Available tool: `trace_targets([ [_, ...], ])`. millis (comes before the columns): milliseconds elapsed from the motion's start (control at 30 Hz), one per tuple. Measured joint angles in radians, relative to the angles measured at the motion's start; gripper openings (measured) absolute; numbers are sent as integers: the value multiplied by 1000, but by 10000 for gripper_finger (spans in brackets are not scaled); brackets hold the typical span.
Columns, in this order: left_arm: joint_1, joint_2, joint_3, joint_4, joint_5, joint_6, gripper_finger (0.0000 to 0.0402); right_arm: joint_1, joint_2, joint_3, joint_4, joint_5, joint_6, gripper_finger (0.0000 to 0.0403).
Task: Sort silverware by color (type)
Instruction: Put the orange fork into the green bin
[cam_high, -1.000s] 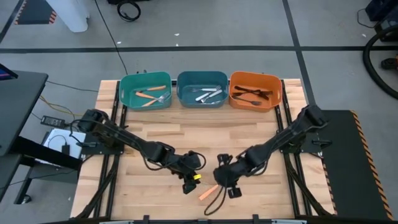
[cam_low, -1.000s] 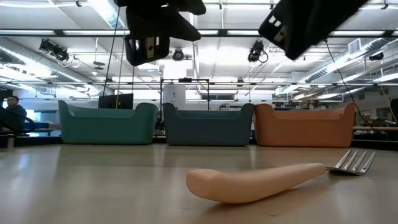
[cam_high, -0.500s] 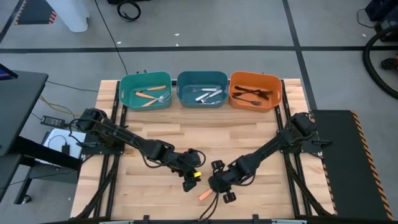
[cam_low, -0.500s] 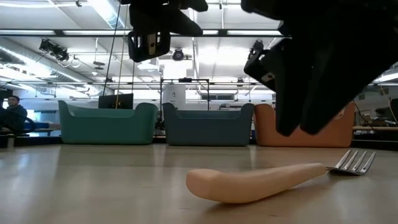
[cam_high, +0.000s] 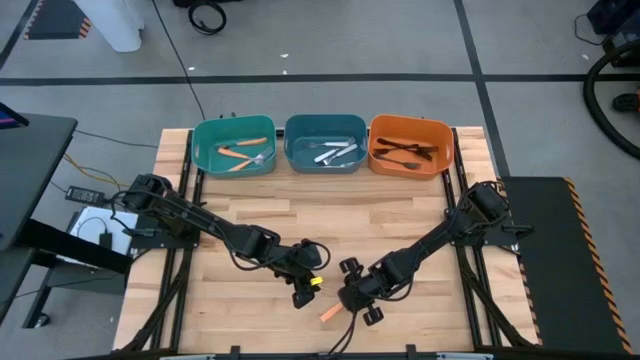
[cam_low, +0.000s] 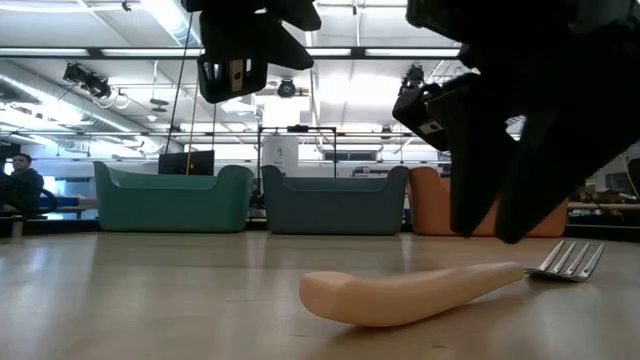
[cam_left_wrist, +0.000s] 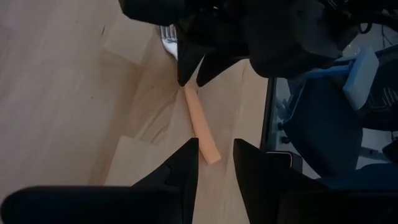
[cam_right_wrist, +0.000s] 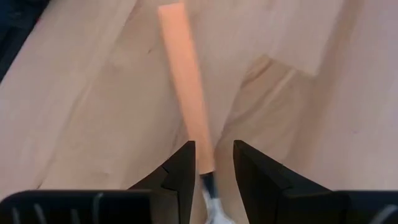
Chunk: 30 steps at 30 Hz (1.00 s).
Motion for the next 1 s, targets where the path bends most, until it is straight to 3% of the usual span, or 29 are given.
trace_targets([
  [233,0,0,0,0,-6,-1,110,4,0,-17,18,-26,5,116],
  [333,0,0,0,1,-30,-1,110,4,0,-26,26,10,3,116],
  [733,2,2,0,1,-42,-2,110,4,-8,-142,126,20,167,113],
  [833,9,2,0,-17,-44,0,110,3,-8,-149,142,32,252,92],
  [1000,34,2,0,-73,-43,-3,110,-6,-7,-149,140,40,393,23],
])
